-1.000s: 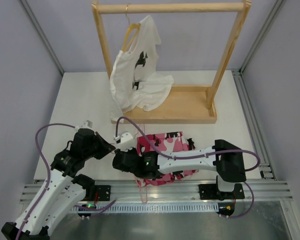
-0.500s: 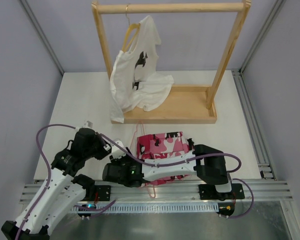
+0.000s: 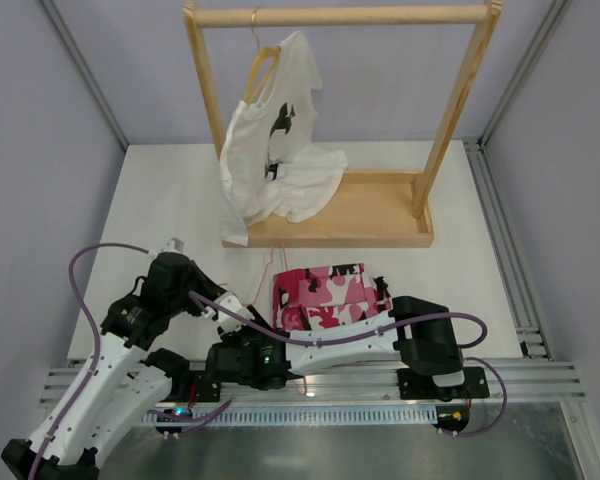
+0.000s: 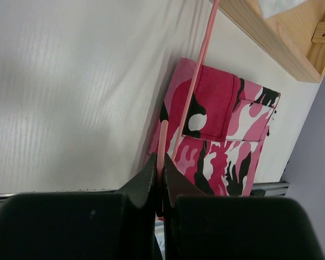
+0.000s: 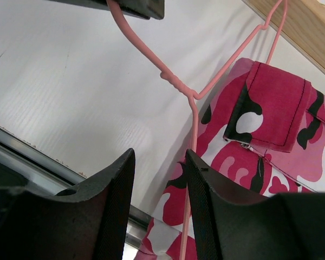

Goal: Place the trousers on the hanger
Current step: Pass the hanger from the left arm to the right

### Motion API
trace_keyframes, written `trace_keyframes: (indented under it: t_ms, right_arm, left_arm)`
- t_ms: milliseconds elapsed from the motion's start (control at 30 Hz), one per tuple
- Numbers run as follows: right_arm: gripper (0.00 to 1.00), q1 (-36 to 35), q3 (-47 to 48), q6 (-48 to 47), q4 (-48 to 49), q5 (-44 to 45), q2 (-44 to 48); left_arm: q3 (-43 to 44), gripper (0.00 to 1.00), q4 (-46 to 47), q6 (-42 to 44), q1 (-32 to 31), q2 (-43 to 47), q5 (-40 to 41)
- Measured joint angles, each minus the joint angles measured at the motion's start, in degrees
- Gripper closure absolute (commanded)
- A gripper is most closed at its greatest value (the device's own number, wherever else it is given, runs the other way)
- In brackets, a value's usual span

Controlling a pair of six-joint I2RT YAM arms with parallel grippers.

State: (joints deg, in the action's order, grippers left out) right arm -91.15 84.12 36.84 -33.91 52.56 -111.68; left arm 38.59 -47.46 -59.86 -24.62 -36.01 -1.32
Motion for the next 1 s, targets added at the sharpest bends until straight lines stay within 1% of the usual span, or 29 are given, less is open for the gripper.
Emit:
trace_keyframes:
  t_ms: [200,300,433,567,733,1000]
  right_arm:
    - [0.53,-0.35,0.00,-0.33,-0.63,0.46,0.85]
    - [0.52,-0.50,0.00,-0.39,-1.68,0.52,0.85]
    - [0.48,-0.74,0.00,-0.50,-1.79,0.48,0.87]
    - [0.42,-0.83,-0.28,-0.74,-1.49,1.05,1.42]
    - [0.42,-0.83,-0.42,-3.78,0.55,3.23,1.31]
    - [0.42,0.22,2.10,-6.86,1.09,8.37,-5.66]
  left_arm:
    - [2.80,1.00,-1.01,3.93,-0.04,-2.67,1.66]
    - [3.17,1.00,-1.27,5.75,-0.04,-3.74,2.03]
    - [3.17,1.00,-1.31,6.84,-0.02,-4.37,2.47]
    - [3.19,1.00,-1.44,8.04,-0.02,-4.39,2.86]
    - [3.19,1.00,-1.44,8.24,-0.02,-4.46,2.62]
    - [3.19,1.00,-1.11,7.45,0.00,-4.31,0.72]
